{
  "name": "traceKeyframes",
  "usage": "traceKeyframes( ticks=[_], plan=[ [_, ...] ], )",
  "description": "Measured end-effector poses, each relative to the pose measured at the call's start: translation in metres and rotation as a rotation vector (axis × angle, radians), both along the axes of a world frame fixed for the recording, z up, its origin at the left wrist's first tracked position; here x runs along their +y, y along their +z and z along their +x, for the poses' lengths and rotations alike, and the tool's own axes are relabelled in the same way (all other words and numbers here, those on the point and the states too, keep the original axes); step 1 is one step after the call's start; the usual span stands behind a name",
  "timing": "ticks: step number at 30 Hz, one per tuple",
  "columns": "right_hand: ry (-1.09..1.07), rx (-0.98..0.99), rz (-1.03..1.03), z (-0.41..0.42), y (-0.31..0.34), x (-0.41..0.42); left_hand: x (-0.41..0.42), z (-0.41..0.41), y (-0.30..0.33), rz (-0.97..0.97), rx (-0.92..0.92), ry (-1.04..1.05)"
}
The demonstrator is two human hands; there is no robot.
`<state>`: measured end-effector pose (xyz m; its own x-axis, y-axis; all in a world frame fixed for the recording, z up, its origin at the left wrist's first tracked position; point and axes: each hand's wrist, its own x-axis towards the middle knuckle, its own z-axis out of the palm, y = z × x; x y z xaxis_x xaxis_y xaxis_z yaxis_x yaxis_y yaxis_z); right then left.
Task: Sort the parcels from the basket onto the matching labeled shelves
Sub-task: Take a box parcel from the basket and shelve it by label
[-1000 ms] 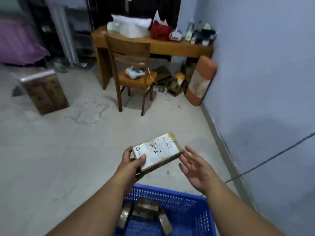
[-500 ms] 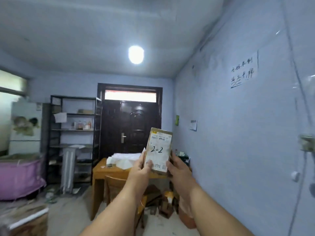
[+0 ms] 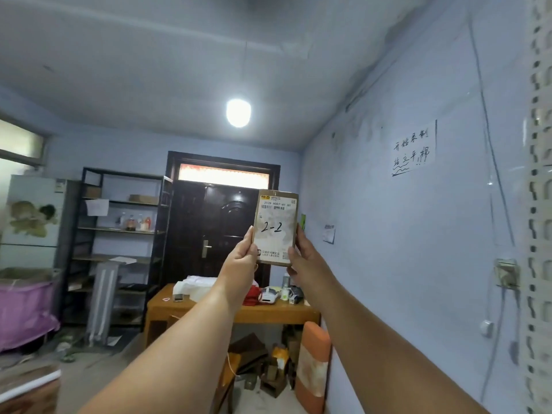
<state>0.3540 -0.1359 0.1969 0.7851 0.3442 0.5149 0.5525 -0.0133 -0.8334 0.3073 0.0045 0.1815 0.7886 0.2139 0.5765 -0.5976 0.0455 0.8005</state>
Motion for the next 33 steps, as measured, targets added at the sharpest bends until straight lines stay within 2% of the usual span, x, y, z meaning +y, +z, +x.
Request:
traceKeyframes(
  ticks=[3, 9, 19, 25, 29, 33],
  plan=[
    [-0.095, -0.065, -0.044, -0.004, 0.014, -0.025, -0.02, 0.013, 0.011, -0.112, -0.053, -0.163],
    [-0.467, -0.226, -0.115, -0.036, 0.06, -0.126, -0.115, 0.048, 0.047, -0.206, -0.108, -0.575],
    [-0.977, -0.199, -0.07, -0.179, 0.076, -0.264, -0.275, -0.025, 0.071, -0.055, -0.146, -1.061],
    [-1.156, -0.246, -0.091, -0.243, 0.082, -0.298, -0.321, -0.079, 0.079, -0.024, -0.156, -1.163],
    [-1.269, -0.394, -0.095, -0.278, 0.13, -0.317, -0.349, -0.111, 0.138, 0.057, -0.319, -1.176],
    [-1.374, -0.538, -0.289, -0.307, 0.201, -0.324, -0.379, -0.132, 0.211, 0.059, -0.453, -1.021]
  ],
)
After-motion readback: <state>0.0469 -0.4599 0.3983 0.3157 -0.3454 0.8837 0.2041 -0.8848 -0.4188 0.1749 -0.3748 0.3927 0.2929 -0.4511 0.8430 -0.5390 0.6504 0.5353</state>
